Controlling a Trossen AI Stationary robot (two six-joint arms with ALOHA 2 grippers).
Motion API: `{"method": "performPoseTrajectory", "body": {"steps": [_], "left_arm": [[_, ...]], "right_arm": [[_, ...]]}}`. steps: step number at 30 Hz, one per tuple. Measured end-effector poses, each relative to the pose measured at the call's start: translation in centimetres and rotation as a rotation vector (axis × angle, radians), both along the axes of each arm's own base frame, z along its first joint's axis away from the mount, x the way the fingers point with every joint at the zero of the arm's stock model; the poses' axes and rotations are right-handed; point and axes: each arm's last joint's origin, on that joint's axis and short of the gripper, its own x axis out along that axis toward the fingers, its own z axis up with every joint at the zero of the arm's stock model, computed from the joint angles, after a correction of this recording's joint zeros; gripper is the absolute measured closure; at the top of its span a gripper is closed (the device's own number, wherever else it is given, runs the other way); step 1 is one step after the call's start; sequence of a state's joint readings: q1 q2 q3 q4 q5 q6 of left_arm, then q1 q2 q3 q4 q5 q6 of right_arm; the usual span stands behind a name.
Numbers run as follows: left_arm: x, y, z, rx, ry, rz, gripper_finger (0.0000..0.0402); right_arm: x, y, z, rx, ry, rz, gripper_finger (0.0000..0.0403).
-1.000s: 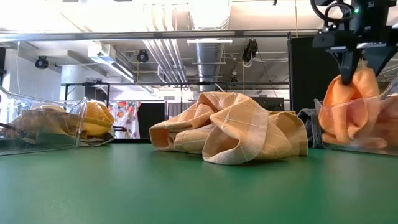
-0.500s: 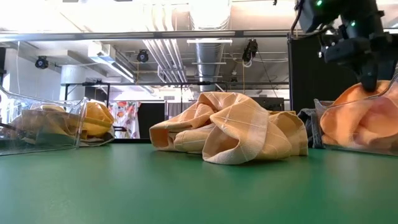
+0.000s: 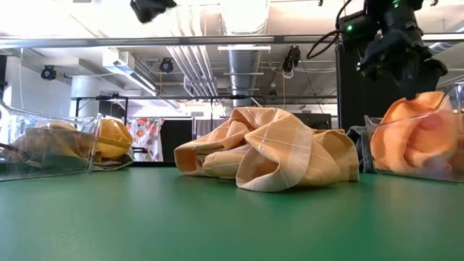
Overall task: Sort microfiber towel by color & place in baskets
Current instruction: Put the middle orange microfiber towel into the right transparent bin, then put the orange patterned microfiber towel into the right transparent bin
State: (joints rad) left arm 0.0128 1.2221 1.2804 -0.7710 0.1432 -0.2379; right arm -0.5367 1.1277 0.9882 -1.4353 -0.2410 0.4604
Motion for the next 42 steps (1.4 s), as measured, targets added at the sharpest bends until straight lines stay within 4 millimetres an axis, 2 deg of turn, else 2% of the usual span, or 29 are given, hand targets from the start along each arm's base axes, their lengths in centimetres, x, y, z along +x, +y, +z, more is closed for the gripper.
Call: {"method": "performPoseTrajectory", "body": {"steps": [5, 12, 17, 24, 27, 30, 34, 36, 42], "left_arm": [[1.9, 0.0, -1.9, -0.007, 0.084, 0.005, 0.0246], [5.1, 0.2, -5.2, 0.0, 0.202, 0.06, 0.0246], [7.6, 0.4, -8.2, 0.048, 0.266, 0.102, 0.0246], [11.2, 0.7, -11.8, 0.081, 0.241, 0.138, 0.0246], [12.2, 0.9, -13.3, 0.095, 0.259, 0.147, 0.0246], [12.9, 1.1, -14.3, 0.129, 0.285, 0.154, 0.0246], [14.3, 1.2, -15.2, 0.149, 0.244, 0.155, 0.0244], [15.1, 1.2, -16.3, 0.167, 0.226, 0.133, 0.0236], [16.7, 1.1, -21.3, 0.209, 0.297, 0.075, 0.0182]], "right_arm": [[-1.0, -1.6, 0.0, -0.183, 0.106, 0.003, 0.0135], [-0.2, -1.1, 2.5, -0.276, 0.001, 0.101, 0.0139], [1.0, 1.5, 3.9, -0.384, -0.205, 0.243, 0.0133], [2.9, 6.2, 2.7, -0.422, -0.353, 0.431, 0.0141], [4.1, 8.4, 2.7, -0.425, -0.444, 0.542, 0.0146], [4.4, 10.4, 3.1, -0.415, -0.493, 0.626, 0.0149], [4.2, 11.9, 3.0, -0.412, -0.486, 0.61, 0.0146], [4.2, 12.4, 2.9, -0.412, -0.482, 0.594, 0.0141], [4.0, 13.2, 3.0, -0.377, -0.479, 0.497, 0.0132]]}}
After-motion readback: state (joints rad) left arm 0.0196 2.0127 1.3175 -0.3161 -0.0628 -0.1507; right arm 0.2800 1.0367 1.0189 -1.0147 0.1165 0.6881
